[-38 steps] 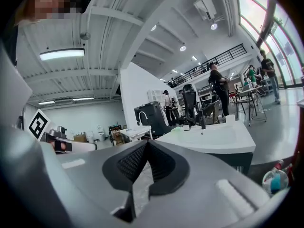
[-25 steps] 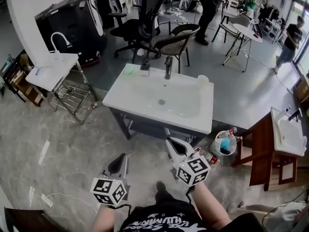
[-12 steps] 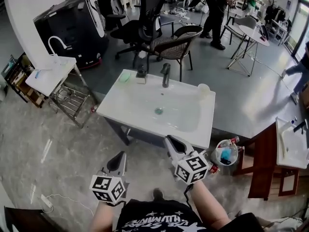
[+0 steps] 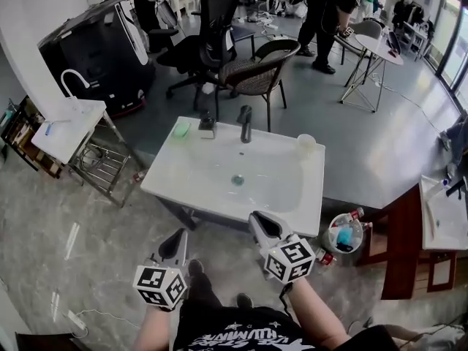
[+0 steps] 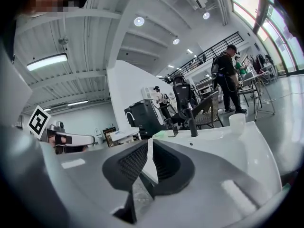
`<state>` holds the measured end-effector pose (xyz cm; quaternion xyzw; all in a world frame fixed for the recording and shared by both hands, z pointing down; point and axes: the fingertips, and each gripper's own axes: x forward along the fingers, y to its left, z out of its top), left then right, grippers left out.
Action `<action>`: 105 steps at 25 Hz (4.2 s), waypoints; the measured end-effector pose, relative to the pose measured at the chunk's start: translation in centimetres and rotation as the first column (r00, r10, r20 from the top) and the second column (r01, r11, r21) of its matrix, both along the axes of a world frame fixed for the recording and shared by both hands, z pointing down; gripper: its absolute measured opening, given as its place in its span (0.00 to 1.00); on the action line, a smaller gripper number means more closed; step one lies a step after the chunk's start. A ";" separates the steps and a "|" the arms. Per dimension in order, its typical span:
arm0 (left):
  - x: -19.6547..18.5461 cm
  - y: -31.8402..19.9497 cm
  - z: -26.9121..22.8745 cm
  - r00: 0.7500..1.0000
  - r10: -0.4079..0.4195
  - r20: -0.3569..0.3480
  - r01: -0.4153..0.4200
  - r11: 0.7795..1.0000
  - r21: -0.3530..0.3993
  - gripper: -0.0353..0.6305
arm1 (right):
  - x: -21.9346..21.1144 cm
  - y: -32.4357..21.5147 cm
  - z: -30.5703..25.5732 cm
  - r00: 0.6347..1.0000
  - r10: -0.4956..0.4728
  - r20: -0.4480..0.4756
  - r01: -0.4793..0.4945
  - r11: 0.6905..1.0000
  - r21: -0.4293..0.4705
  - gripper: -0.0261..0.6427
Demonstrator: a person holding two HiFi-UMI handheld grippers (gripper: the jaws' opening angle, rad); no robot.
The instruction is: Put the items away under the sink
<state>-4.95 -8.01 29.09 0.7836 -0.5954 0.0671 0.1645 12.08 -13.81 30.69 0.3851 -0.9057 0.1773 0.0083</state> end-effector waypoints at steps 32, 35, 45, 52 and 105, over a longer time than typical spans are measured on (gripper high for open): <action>-16.3 -24.2 1.6 0.958 0.284 -0.038 -0.284 0.959 -0.001 0.08 | -15.3 -21.1 1.0 0.956 0.264 -0.128 -0.268 0.963 -0.009 0.05; -17.5 -25.4 1.8 0.958 0.282 -0.044 -0.283 0.959 -0.003 0.08 | -15.9 -22.7 1.3 0.946 0.295 -0.135 -0.298 0.954 -0.007 0.05; -17.3 -27.8 1.5 0.953 0.293 -0.074 -0.292 0.956 0.021 0.08 | -16.7 -24.6 2.8 0.947 0.277 -0.165 -0.285 0.958 -0.024 0.13; -15.5 -29.7 1.7 0.973 0.230 -0.023 -0.229 0.973 0.012 0.08 | -17.9 -28.5 3.0 0.967 0.188 -0.172 -0.191 0.982 -0.002 0.38; -16.2 -35.6 4.6 0.993 0.118 0.013 -0.117 0.991 -0.063 0.08 | -22.0 -40.9 6.3 0.936 0.150 -0.318 -0.074 0.968 0.239 0.20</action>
